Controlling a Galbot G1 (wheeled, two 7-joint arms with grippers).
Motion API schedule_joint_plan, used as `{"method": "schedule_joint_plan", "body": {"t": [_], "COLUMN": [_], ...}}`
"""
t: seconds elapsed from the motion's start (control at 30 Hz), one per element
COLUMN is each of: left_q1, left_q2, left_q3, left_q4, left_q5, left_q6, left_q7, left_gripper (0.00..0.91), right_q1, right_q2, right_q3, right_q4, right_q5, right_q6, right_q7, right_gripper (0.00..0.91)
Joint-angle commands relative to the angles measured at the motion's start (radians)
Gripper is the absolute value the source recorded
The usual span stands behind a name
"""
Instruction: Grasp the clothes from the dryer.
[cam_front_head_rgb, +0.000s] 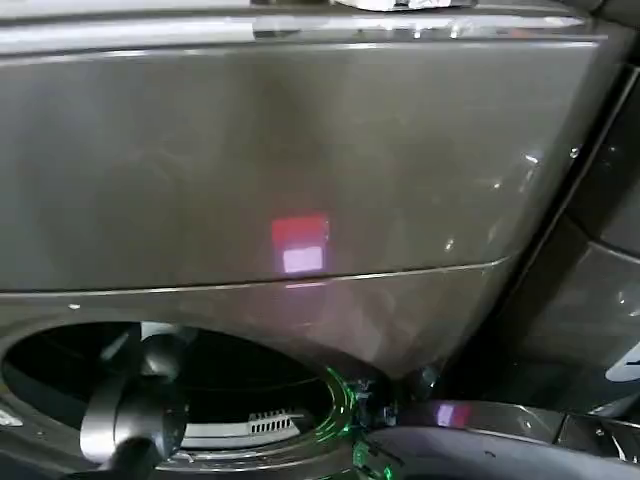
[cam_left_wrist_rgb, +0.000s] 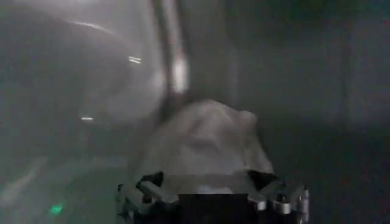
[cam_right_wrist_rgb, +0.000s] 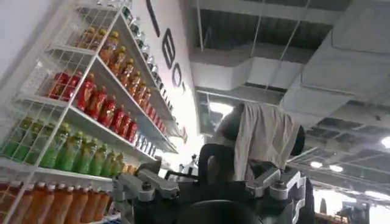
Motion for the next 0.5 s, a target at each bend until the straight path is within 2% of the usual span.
{"method": "schedule_joint_plan", "body": {"t": [0.03,0.07,0.5], "left_q1": [-0.003,0.0,0.021], "left_q2": [0.01,0.011,0.01], "left_q3": [-0.002,-0.004,-0.011], "left_q4": [0.033,0.029,-0.079], "left_q5": [0.063,0.059,0.037], "left_q6": [0.041,0.037,0.051], "left_q7": [0.0,-0.009,-0.032], "left_gripper": [0.034,0.0,0.0], "right_q1": [0.007,0.007,0.012], "right_q2": [0.002,0.002,0.001], "right_q3": [-0.005,-0.005,-0.01], "right_q4": [0.0,0.0,-0.004], "right_q5": [-0.002,-0.003,-0.012], "right_q6": [0.001,0.001,0.002], "right_q7": [0.001,0.001,0.002], "right_gripper": [0.907,0.907,0.907]}}
